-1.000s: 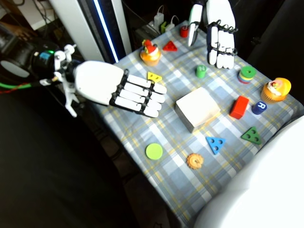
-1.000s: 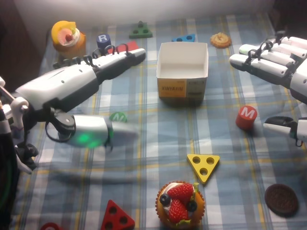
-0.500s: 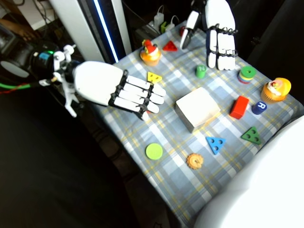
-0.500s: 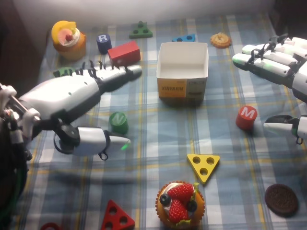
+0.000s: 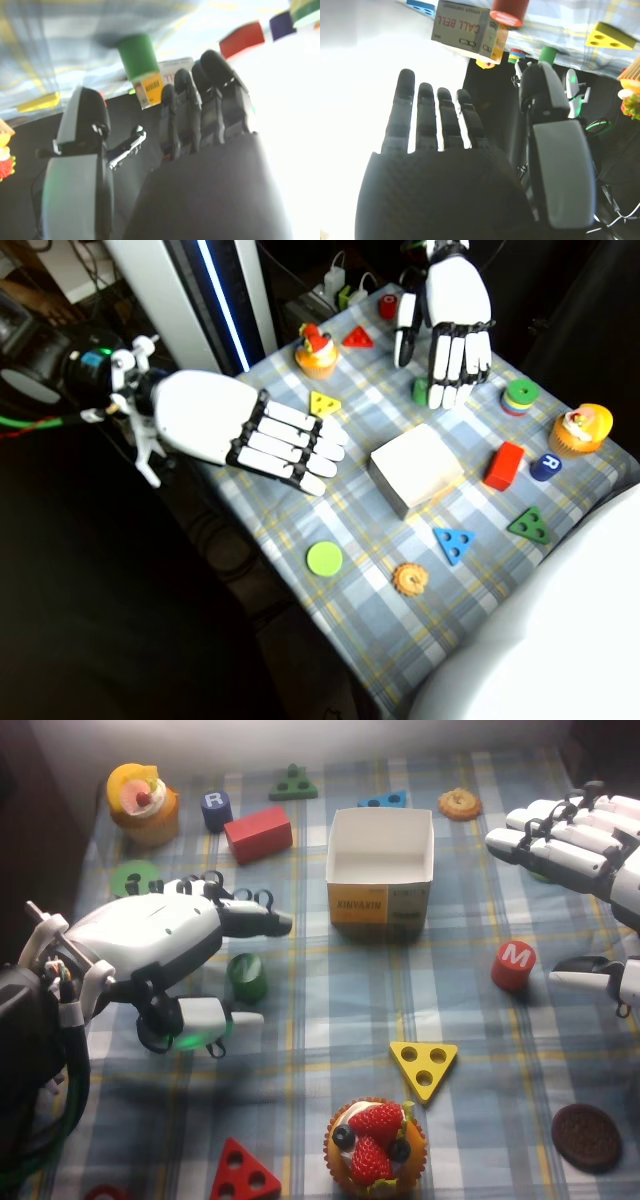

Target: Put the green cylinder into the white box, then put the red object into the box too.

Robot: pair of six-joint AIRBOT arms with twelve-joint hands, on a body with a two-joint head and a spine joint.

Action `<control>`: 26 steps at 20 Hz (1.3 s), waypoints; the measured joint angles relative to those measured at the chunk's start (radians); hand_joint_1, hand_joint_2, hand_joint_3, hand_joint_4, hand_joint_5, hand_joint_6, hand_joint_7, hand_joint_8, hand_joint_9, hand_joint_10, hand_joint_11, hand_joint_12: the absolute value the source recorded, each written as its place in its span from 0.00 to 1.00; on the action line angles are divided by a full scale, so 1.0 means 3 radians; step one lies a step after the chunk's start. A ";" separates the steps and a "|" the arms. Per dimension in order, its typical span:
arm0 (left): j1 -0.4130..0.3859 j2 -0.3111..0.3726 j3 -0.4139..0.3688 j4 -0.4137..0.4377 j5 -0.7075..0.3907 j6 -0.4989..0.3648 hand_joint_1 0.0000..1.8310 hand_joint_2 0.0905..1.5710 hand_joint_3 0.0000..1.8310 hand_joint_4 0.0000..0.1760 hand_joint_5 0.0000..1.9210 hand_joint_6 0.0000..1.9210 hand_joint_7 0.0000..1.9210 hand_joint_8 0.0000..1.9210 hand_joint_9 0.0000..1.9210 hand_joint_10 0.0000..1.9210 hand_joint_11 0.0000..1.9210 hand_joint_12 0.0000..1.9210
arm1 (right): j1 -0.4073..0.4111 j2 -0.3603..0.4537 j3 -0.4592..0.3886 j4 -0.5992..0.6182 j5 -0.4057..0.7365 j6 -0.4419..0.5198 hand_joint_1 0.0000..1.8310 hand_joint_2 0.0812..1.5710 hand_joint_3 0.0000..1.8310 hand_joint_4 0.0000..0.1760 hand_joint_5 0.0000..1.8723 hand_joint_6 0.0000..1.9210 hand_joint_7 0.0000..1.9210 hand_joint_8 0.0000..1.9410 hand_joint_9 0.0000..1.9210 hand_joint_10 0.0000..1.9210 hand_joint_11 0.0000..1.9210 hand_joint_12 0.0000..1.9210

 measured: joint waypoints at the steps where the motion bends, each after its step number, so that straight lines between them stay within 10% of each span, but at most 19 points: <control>1: 0.0000 -0.0022 0.0020 -0.0011 0.0005 0.0000 0.53 0.75 0.00 0.15 0.22 0.04 0.24 0.01 0.03 0.40 0.00 0.79 | 0.0000 0.0001 0.0000 0.0000 0.0000 0.0001 0.35 0.77 0.00 0.00 0.00 0.00 0.00 0.00 0.01 0.04 0.00 0.19; 6: 0.0000 -0.0072 0.0058 -0.0210 0.0003 0.0280 0.53 0.78 0.00 0.19 0.22 0.10 0.26 0.01 0.07 0.29 0.00 0.73 | -0.0001 0.0000 0.0000 0.0001 0.0003 0.0008 0.34 0.78 0.00 0.00 0.00 0.00 0.00 0.00 0.01 0.07 0.00 0.29; 9: 0.0004 -0.0148 0.0109 -0.0248 0.0032 0.0303 0.57 0.78 0.00 0.07 0.24 0.24 0.33 0.07 0.09 0.51 0.00 0.81 | -0.0014 0.0000 0.0000 0.0001 0.0024 0.0010 0.34 0.78 0.00 0.00 0.00 0.00 0.00 0.00 0.00 0.07 0.00 0.23; 10: 0.0003 -0.0161 0.0122 -0.0267 0.0010 0.0309 0.58 0.82 0.00 0.09 0.27 0.70 0.34 0.66 0.11 0.59 0.00 0.88 | -0.0014 0.0001 0.0000 0.0000 0.0025 0.0011 0.35 0.78 0.00 0.00 0.00 0.00 0.00 0.00 0.00 0.08 0.00 0.26; 11: -0.0001 -0.0173 0.0156 -0.0273 -0.0004 0.0309 0.61 0.82 0.00 0.00 0.28 0.75 0.37 0.77 0.18 0.69 0.00 0.94 | -0.0014 0.0001 0.0000 0.0009 0.0025 0.0011 0.35 0.78 0.00 0.00 0.00 0.00 0.00 0.00 0.00 0.07 0.00 0.27; 22: -0.0191 -0.0142 0.0067 -0.0120 -0.0186 0.0324 0.66 0.77 0.00 0.00 0.40 0.58 0.43 0.79 0.30 1.00 0.21 1.00 | -0.0022 0.0001 0.0000 0.0017 0.0072 0.0051 0.36 0.78 0.00 0.00 0.00 0.00 0.00 0.00 0.00 0.08 0.00 0.34; 26: -0.0445 -0.0145 0.0074 0.0064 -0.0263 0.0331 0.66 0.78 0.00 0.00 0.37 0.61 0.41 0.83 0.27 1.00 0.13 1.00 | -0.0025 0.0001 0.0000 0.0011 0.0080 0.0060 0.37 0.78 0.00 0.00 0.00 0.00 0.00 0.00 0.00 0.08 0.00 0.34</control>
